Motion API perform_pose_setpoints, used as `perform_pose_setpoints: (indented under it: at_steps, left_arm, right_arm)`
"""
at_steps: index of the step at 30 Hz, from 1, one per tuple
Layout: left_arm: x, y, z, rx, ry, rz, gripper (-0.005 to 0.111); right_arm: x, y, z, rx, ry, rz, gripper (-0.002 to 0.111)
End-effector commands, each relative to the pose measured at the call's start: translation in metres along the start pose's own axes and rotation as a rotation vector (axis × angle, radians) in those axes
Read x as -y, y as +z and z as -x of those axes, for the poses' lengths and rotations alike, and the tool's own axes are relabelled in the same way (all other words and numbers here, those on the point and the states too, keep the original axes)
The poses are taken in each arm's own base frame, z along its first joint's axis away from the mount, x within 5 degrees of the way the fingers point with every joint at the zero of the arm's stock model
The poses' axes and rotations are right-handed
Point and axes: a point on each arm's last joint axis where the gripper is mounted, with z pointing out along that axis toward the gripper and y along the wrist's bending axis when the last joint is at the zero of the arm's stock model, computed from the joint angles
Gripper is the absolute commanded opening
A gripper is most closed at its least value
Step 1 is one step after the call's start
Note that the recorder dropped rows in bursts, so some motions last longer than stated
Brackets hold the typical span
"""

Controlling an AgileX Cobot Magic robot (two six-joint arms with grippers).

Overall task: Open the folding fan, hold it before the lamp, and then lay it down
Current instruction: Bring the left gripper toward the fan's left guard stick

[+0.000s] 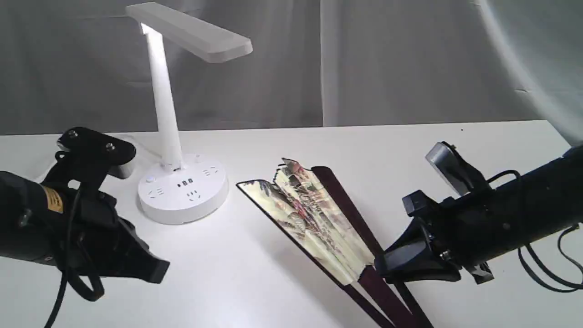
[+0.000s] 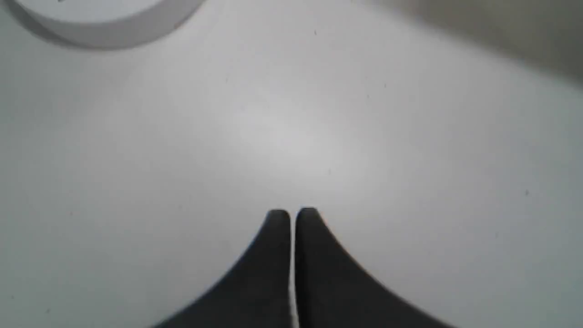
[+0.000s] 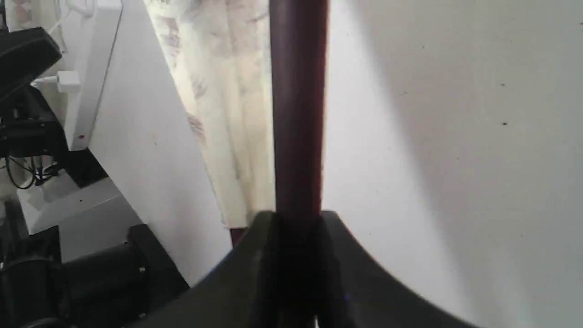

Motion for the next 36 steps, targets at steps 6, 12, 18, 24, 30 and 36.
perform_pose_setpoints:
  at_steps: [6,12,18,24,30,36]
  left_arm:
    - [0.001,-0.002,0.009,0.262,-0.123,0.000,0.000]
    - [-0.003,-0.005,-0.009,0.405,-0.130,0.045,0.000]
    - [-0.007,-0.011,-0.029,0.573,-0.239,0.065,0.000]
    - [-0.001,-0.011,-0.047,0.719,-0.276,-0.029,0.000]
    - [0.016,-0.014,-0.052,0.757,-0.336,-0.266,0.000]
    - [0.016,-0.002,-0.055,0.685,-0.512,-0.320,0.007]
  right_arm:
    - [-0.005,0.000,-0.003,0.052,-0.006,0.053,0.000]
    - [-0.005,0.000,-0.003,0.054,-0.018,0.051,0.000]
    - [-0.005,0.000,-0.003,0.056,-0.033,0.052,0.000]
    - [-0.005,0.000,-0.003,0.056,-0.035,0.052,0.000]
    - [-0.005,0.000,-0.003,0.056,-0.035,0.052,0.000]
    - [-0.008,0.005,-0.003,0.050,-0.068,0.059,0.000]
